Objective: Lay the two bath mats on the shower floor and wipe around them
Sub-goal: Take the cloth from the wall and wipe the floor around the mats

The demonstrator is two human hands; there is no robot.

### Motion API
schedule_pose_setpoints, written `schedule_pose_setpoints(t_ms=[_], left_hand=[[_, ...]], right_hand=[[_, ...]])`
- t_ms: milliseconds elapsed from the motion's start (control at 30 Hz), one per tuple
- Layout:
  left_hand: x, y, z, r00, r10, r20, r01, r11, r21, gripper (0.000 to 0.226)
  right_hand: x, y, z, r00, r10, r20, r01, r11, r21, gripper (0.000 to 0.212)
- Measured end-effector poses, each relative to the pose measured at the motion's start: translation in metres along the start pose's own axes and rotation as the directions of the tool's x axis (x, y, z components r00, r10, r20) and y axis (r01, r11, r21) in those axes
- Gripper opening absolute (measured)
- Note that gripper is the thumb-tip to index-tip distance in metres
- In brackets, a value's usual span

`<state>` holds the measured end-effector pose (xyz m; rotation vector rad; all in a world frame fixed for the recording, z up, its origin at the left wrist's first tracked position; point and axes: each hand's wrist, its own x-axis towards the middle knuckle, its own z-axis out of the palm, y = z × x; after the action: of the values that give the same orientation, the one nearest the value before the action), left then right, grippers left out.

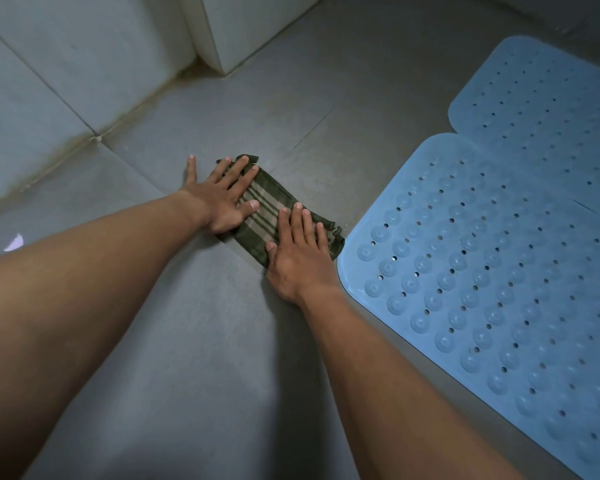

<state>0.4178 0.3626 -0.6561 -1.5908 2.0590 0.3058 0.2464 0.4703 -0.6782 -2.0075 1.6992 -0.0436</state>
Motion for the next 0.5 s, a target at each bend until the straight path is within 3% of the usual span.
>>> schedule_pose_setpoints(t_ms=[233,500], left_hand=[[0.008,-0.003,-0.001,0.999,0.033,-0.01,-0.033,0.999,-0.028,0.073],[0.004,0.005,-0.009,1.0,-0.006,0.02,0.006,1.0,0.012,0.072]], right_hand=[[0.025,0.021,-0.011,0.998,0.012,-0.058,-0.014,0.999,-0.032,0.063],[0.022,0.015,-0.019,0.998,0.032,-0.056,-0.029,0.998,0.06,0.065]])
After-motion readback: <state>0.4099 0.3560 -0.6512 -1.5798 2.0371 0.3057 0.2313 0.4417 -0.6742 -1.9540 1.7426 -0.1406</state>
